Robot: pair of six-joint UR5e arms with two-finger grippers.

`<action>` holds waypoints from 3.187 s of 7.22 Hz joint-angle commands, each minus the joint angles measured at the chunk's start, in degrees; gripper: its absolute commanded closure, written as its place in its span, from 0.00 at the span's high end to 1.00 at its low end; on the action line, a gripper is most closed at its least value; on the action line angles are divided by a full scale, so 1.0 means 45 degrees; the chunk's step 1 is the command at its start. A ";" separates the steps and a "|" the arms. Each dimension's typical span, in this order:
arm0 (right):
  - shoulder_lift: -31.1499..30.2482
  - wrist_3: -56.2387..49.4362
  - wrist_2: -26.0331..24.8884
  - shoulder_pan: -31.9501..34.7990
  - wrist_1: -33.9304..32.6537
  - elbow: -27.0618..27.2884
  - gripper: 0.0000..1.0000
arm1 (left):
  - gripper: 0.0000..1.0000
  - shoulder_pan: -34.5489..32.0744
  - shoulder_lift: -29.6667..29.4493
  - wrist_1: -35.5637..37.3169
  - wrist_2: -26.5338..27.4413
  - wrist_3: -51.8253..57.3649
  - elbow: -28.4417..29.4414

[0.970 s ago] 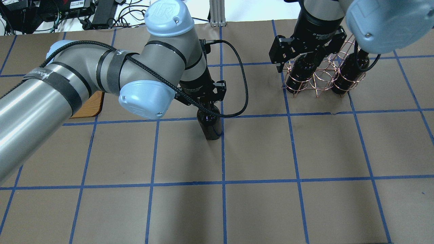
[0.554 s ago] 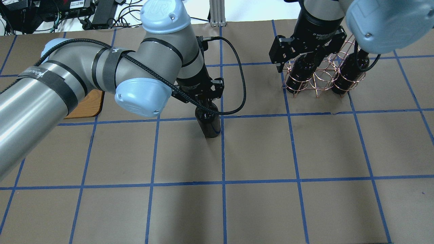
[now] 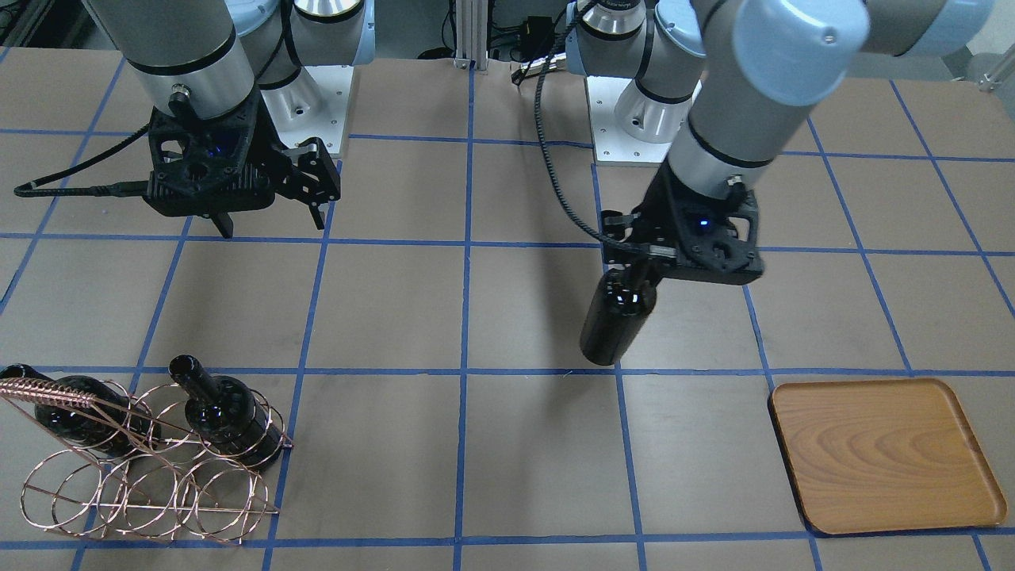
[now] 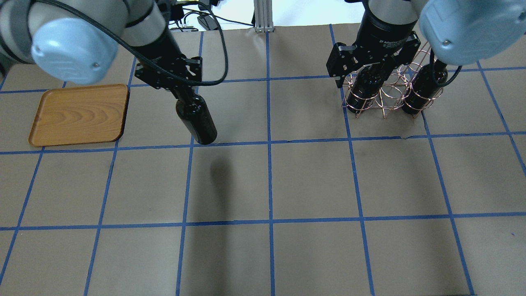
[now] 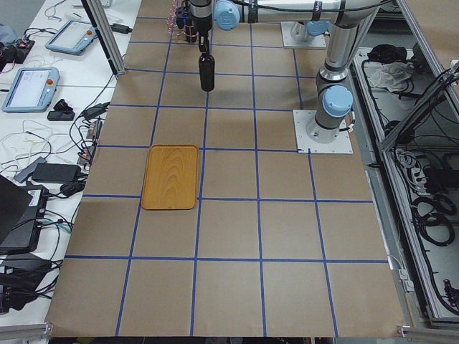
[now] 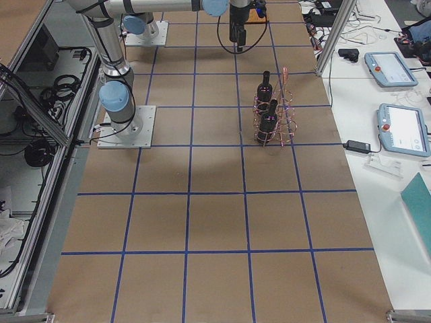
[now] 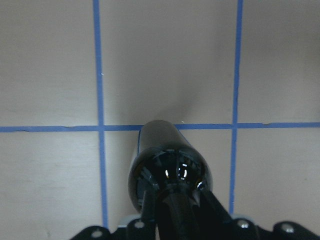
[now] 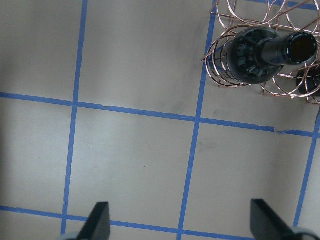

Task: Take wine from basket and place on tray
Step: 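Lift the bottle with the left gripper and carry it over the wooden tray, then lower the bottle onto the wooden tray and open the left gripper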

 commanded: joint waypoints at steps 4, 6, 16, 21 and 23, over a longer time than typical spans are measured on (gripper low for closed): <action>0.0000 -0.0020 -0.0147 0.0001 0.0002 0.0020 1.00 | 0.09 0.5235 -0.0690 -0.0208 0.0338 0.7068 0.1109; 0.0000 -0.0020 -0.0167 0.0001 0.0002 0.0020 1.00 | 0.09 0.5432 -0.2111 0.0592 0.0923 0.7130 0.2689; 0.0000 0.0000 -0.0167 0.0001 0.0002 0.0020 1.00 | 0.18 0.6664 -0.4424 0.1728 0.0162 0.7404 0.3615; 0.0020 0.0019 -0.0187 0.0001 0.0022 0.0020 1.00 | 0.48 0.6684 -0.4424 0.1748 0.0182 0.7365 0.3537; 0.0020 0.0019 -0.0167 0.0001 0.0041 0.0059 1.00 | 0.63 0.6684 -0.4424 0.1748 0.0162 0.7442 0.3498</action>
